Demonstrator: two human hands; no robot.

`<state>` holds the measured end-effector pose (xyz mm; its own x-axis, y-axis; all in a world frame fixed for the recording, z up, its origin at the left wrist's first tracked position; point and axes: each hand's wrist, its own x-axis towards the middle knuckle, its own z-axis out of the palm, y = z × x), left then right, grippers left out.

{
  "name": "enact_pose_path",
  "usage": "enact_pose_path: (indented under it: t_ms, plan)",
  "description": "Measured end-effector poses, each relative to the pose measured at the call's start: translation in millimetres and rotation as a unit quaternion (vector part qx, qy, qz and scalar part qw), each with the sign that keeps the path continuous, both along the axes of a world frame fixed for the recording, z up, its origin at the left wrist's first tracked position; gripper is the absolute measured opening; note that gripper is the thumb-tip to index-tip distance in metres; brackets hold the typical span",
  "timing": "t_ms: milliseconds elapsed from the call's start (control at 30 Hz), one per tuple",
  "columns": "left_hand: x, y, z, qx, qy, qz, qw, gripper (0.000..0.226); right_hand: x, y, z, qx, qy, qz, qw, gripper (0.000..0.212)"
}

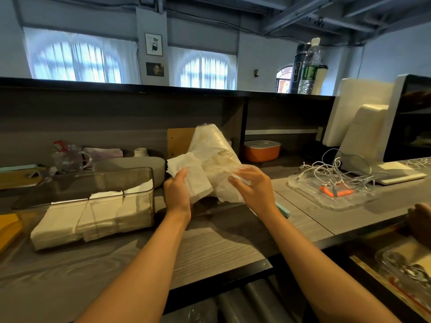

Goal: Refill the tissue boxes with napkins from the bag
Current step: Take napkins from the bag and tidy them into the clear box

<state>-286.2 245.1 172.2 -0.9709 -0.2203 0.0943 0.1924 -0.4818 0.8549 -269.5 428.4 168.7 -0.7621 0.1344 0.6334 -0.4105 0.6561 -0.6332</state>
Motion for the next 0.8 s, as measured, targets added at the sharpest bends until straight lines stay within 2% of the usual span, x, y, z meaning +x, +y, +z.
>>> enact_pose_path:
  t_ms: [100, 200, 300, 367, 467, 567, 633, 733, 800]
  plan:
    - [3.9, -1.2, 1.0, 0.016, 0.022, -0.007, 1.000, 0.032, 2.5, -2.6, 1.3, 0.011, -0.021, -0.017, 1.000, 0.030]
    - [10.0, -0.1, 0.6, 0.018, 0.017, -0.059, 0.998, 0.015, 5.5, -3.8, 3.9, 0.014, -0.047, -0.012, 0.999, 0.031]
    - [8.9, -3.0, -0.9, 0.035, 0.012, -0.061, 0.997, 0.009, 13.0, -6.3, 6.6, -0.004, -0.035, -0.002, 0.999, 0.027]
    - [9.0, -2.7, -0.5, 0.035, 0.006, -0.076, 0.996, 0.009, 14.8, -6.3, 3.7, 0.032, -0.017, -0.035, 0.999, 0.029]
    - [13.1, 1.6, -2.6, 0.022, -0.007, -0.125, 0.992, 0.015, 19.9, -5.9, -1.5, 0.126, -0.045, -0.128, 0.983, 0.043]
    - [16.7, 2.4, -2.4, 0.018, -0.017, -0.135, 0.990, 0.036, 27.3, -3.9, -0.8, 0.135, 0.096, -0.137, 0.977, 0.034]
    - [17.5, 2.0, -3.0, 0.021, -0.019, -0.145, 0.989, 0.049, 33.1, -5.3, 2.6, 0.155, 0.132, -0.133, 0.970, 0.031]
    - [19.0, 2.3, -3.1, 0.016, -0.015, -0.144, 0.989, 0.040, 29.4, -5.9, 1.9, 0.201, 0.079, -0.140, 0.966, 0.033]
    - [18.3, 0.3, -3.1, 0.022, -0.021, -0.125, 0.992, 0.029, 23.1, -4.7, 5.3, 0.164, 0.063, -0.147, 0.973, 0.032]
